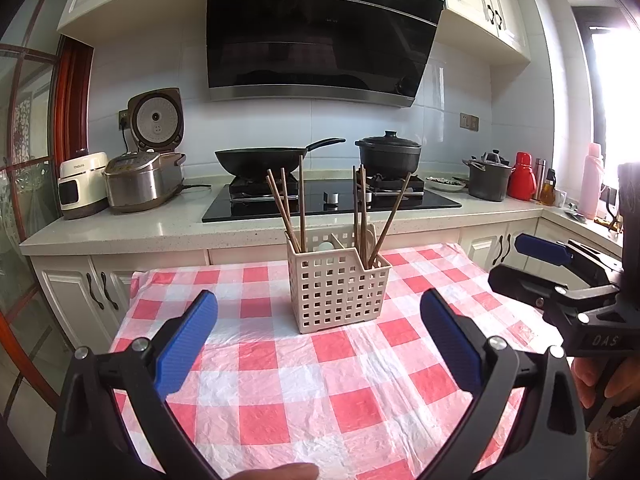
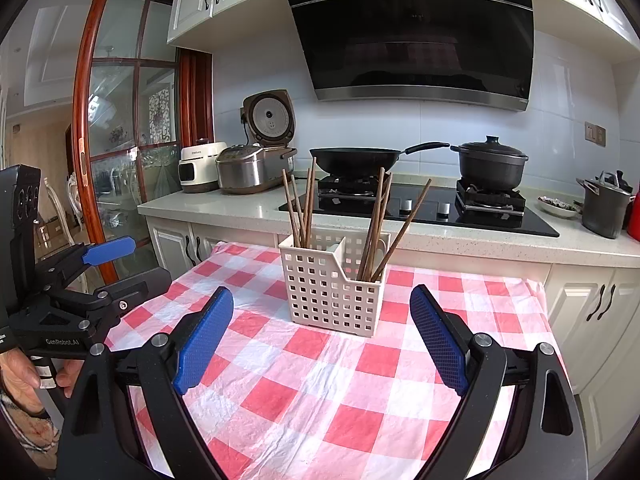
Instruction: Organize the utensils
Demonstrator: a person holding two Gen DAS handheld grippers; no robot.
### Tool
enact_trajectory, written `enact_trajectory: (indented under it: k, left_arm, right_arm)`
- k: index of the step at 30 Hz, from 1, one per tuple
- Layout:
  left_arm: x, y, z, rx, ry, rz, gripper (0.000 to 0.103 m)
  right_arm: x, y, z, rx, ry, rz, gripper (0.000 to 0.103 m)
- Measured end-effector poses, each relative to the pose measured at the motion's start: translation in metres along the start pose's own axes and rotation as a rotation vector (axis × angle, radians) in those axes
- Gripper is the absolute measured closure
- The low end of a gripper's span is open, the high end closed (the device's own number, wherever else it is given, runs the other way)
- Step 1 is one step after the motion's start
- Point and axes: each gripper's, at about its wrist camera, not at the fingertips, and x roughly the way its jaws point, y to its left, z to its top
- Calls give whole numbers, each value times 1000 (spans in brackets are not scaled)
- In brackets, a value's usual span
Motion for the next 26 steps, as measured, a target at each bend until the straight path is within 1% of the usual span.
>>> enact_trajectory:
  k: [13, 15, 18, 23, 26]
  left_arm:
    - [-2, -2, -2, 8, -16, 33, 5]
    - [-1, -2, -1, 5, -9, 24, 5]
    - [-1, 1, -1, 1, -15, 32, 5]
    - [2, 5, -1, -28, 6, 9, 5]
    - [5, 5, -3, -27, 21, 17, 5]
  right_arm:
    - [0, 1, 0, -2, 4, 3, 18]
    - [0, 0, 1, -2, 5, 4, 18]
    - [-1, 1, 0, -5, 6, 3, 18]
    - [0, 1, 0, -5, 5, 3, 18]
    - [0, 1, 0, -4, 7, 2, 18]
